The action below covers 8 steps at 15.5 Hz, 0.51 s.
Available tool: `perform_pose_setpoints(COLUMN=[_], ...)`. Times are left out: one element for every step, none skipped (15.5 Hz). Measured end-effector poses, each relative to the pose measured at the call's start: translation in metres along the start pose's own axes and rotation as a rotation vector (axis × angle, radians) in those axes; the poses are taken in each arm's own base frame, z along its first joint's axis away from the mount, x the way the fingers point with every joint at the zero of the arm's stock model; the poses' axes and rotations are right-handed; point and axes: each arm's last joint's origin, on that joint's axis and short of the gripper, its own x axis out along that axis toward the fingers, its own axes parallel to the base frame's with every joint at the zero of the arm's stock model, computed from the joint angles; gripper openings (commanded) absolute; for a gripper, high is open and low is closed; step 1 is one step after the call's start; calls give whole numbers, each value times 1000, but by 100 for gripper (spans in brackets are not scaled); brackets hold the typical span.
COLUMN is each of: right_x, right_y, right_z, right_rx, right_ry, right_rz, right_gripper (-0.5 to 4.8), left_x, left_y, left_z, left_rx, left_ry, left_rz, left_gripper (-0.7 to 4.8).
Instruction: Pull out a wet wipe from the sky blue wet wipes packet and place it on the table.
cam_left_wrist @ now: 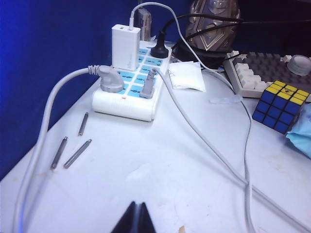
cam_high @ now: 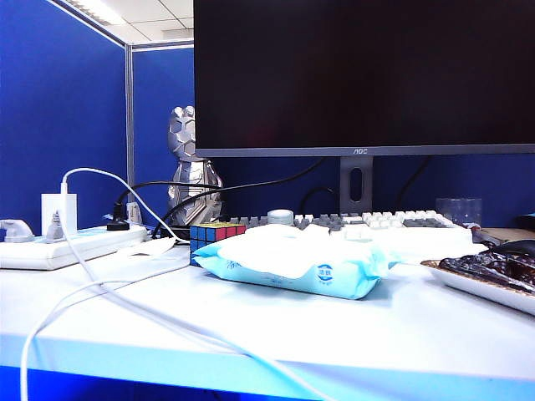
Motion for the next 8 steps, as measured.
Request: perform_pose_setpoints(right_x=[0,0,0,0,0,0,0,0], right_y=[0,0,0,0,0,0,0,0], right_z=[1,1,1,1,1,1,1,1], right_rx=[-1,-1,-1,-1,-1,-1,-1,-1], right_ry=[-8,-11,-11,-11,-12,-12,-12,-11], right_rz=[0,0,0,0,0,0,0,0], right_gripper=[-5,-5,-5,-5,-5,-5,-5,-5], left_x=[0,0,0,0,0,0,0,0], left_y=[0,0,0,0,0,0,0,0], left_z=[0,0,0,0,0,0,0,0], left_rx=[0,0,0,0,0,0,0,0], left_ry=[0,0,0,0,0,0,0,0], left_rz=[0,0,0,0,0,0,0,0], left_gripper=[-1,-1,-1,-1,-1,-1,-1,-1])
